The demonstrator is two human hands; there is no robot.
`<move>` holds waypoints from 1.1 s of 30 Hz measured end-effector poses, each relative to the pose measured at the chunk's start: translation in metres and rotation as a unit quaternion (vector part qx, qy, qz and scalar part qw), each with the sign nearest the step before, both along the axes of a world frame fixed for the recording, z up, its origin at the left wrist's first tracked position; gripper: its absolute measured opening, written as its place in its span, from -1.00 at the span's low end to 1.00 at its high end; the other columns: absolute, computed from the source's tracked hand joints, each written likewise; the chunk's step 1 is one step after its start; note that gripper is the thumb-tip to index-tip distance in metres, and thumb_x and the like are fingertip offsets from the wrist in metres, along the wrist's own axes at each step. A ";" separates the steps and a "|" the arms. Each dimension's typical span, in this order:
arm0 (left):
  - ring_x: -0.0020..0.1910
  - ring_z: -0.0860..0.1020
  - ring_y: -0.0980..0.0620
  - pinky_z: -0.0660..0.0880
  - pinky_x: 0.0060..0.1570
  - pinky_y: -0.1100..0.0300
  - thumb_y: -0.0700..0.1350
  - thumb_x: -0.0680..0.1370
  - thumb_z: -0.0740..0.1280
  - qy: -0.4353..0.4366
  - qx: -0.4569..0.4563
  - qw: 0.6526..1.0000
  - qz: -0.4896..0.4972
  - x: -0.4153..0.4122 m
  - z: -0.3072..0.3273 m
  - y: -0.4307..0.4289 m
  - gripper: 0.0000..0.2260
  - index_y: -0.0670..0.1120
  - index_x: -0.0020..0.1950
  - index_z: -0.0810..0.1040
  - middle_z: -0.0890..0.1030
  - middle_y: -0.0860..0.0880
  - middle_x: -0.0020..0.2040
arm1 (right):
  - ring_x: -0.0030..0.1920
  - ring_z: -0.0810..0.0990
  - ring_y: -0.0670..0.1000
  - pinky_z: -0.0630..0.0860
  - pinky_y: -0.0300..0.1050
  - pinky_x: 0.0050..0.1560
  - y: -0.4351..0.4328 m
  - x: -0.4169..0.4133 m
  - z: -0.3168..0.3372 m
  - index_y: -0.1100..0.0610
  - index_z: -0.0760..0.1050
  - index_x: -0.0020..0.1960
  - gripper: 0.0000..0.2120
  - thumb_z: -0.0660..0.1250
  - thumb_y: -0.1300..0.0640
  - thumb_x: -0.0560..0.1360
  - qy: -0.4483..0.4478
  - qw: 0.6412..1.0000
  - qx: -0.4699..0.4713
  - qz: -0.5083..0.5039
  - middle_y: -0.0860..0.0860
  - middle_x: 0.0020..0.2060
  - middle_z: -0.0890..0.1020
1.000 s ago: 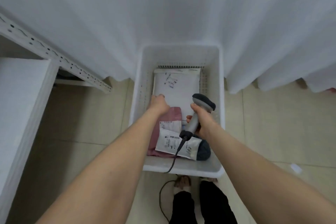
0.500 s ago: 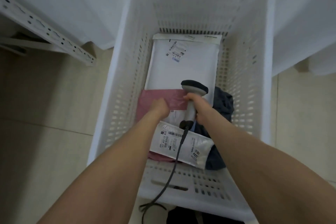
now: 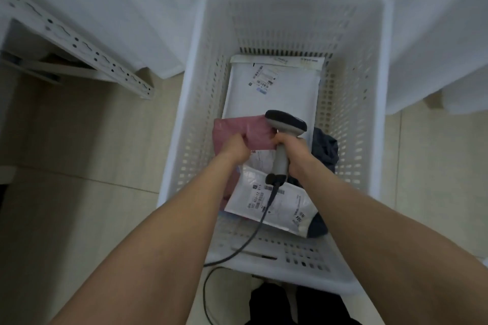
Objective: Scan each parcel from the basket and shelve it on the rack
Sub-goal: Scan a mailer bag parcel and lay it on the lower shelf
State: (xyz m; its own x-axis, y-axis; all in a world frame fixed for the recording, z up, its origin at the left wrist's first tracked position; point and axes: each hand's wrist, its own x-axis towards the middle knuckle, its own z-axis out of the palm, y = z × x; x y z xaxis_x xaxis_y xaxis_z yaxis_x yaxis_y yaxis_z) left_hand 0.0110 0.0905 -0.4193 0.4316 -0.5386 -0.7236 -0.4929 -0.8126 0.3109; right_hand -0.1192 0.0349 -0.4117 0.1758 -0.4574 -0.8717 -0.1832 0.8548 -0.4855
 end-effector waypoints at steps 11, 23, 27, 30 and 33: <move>0.37 0.35 -0.19 0.36 0.31 0.06 -0.21 0.61 0.18 -0.021 -0.028 0.985 0.170 0.018 0.231 -0.014 -0.47 -0.16 0.55 0.06 0.20 -0.22 0.48 | -0.51 0.62 0.01 0.55 -0.14 -0.51 -0.025 0.000 0.232 0.23 0.50 -0.18 -0.92 0.31 0.37 0.42 -0.091 0.987 -0.011 -0.128 0.03 -0.54 0.61; 0.35 0.41 -0.18 0.36 0.34 -0.01 -0.08 0.51 0.41 0.040 -0.166 0.959 0.225 0.028 0.501 -0.020 -0.40 -0.27 0.44 0.26 0.41 -0.22 0.39 | -0.41 0.63 0.01 0.58 -0.13 -0.32 -0.037 -0.016 0.512 0.13 0.57 -0.17 -0.81 0.25 0.36 0.46 -0.194 0.972 -0.018 -0.134 0.00 -0.36 0.66; 0.46 0.24 -0.19 0.26 0.37 -0.03 0.13 0.47 0.42 0.033 -0.197 0.953 0.226 0.039 0.570 -0.024 -0.15 -0.22 0.54 0.04 0.20 -0.21 0.51 | -0.39 0.66 0.03 0.58 -0.07 -0.23 -0.038 -0.020 0.586 0.11 0.60 -0.15 -0.82 0.26 0.32 0.47 -0.227 0.971 -0.033 -0.065 0.02 -0.35 0.68; 0.46 0.25 -0.20 0.27 0.35 -0.04 0.22 0.43 0.41 0.071 -0.222 0.938 0.256 0.048 0.597 -0.020 -0.08 -0.22 0.54 0.03 0.21 -0.20 0.51 | -0.40 0.66 0.02 0.59 -0.12 -0.37 -0.042 -0.023 0.630 0.11 0.61 -0.14 -0.79 0.24 0.33 0.48 -0.263 0.962 -0.059 -0.029 0.01 -0.34 0.69; 0.37 0.38 -0.17 0.32 0.16 0.06 0.27 0.41 0.40 0.105 -0.258 0.908 0.314 0.055 0.608 -0.012 -0.15 -0.25 0.46 0.22 0.38 -0.19 0.42 | -0.38 0.67 0.02 0.60 -0.10 -0.37 -0.047 -0.027 0.662 0.12 0.62 -0.11 -0.80 0.26 0.33 0.47 -0.278 0.957 -0.080 -0.012 0.02 -0.29 0.70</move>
State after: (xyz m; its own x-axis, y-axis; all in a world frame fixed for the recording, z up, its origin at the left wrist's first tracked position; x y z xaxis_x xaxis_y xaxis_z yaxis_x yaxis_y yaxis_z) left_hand 0.0660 0.0787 0.1889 0.6528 -0.5241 -0.5469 0.1313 -0.6328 0.7631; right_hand -0.1461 -0.0117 0.2501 0.5804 -0.5864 -0.5650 0.1594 0.7622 -0.6274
